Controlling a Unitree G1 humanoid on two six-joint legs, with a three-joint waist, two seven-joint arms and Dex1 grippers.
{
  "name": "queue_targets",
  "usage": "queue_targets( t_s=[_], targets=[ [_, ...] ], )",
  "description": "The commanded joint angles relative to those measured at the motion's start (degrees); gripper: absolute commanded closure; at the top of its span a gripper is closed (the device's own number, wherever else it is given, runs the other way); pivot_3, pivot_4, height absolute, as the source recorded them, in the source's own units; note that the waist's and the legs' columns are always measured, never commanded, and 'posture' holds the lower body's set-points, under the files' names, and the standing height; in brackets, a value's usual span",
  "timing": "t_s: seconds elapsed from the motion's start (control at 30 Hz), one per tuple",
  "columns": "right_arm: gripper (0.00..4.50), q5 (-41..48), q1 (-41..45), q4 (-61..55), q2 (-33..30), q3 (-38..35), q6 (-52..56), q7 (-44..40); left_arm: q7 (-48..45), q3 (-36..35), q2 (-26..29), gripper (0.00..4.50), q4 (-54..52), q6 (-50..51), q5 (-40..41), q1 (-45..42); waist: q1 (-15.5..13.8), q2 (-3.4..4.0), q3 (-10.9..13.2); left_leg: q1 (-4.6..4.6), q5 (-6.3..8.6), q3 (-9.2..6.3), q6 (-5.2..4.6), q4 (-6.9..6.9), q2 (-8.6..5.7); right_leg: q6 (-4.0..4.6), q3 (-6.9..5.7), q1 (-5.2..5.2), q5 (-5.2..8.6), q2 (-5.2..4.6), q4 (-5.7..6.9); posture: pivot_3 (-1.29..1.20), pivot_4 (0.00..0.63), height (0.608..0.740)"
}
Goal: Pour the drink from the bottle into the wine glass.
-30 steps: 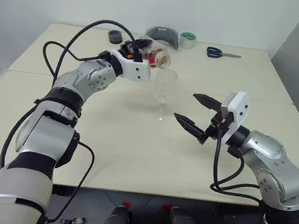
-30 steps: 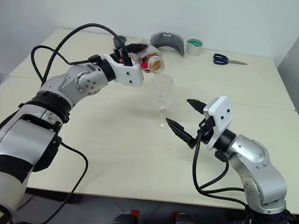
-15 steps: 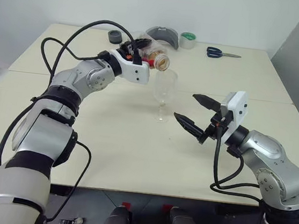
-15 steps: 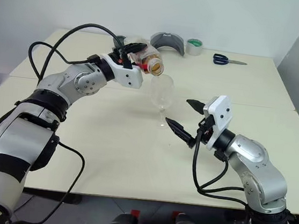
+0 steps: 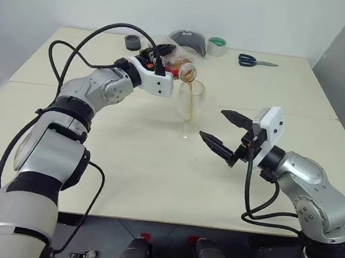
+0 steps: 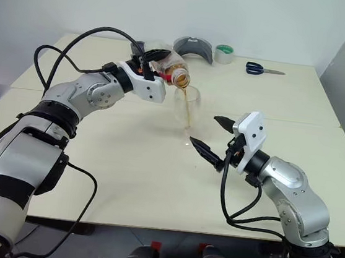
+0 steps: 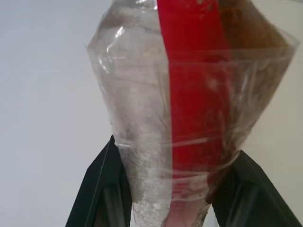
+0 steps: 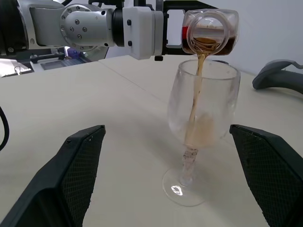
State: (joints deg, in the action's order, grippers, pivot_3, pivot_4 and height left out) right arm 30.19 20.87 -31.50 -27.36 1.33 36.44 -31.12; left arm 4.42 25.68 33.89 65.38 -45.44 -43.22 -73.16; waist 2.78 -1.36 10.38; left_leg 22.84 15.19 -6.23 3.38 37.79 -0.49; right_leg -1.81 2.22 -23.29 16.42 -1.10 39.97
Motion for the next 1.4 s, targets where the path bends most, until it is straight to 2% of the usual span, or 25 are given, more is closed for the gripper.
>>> queue_targets(
  t_s=[0.03, 1.4],
  targets=[
    [0.00, -0.43, -0.24, -2.70, 0.17, 0.04, -1.13, 0.54, 1.74, -0.14, 1.12, 2.79, -0.91, -0.38, -0.11, -3.29, 0.00, 0.00, 0.00, 0.00, 0.00, 0.00, 0.00, 0.00, 0.00, 0.00, 0.00, 0.00, 0.00, 0.00, 0.00, 0.00, 0.150, 0.740],
    [0.00, -1.12, -1.31, -4.99, 3.23, 1.40, -1.10, 2.96, 5.51, 2.37, 1.20, 2.79, 2.32, 0.88, -2.73, -5.95, 0.02, 0.00, 0.00, 0.00, 0.00, 0.00, 0.00, 0.02, -0.01, 0.00, 0.00, 0.00, 0.00, 0.00, 0.01, 0.00, 0.150, 0.740]
  ],
)
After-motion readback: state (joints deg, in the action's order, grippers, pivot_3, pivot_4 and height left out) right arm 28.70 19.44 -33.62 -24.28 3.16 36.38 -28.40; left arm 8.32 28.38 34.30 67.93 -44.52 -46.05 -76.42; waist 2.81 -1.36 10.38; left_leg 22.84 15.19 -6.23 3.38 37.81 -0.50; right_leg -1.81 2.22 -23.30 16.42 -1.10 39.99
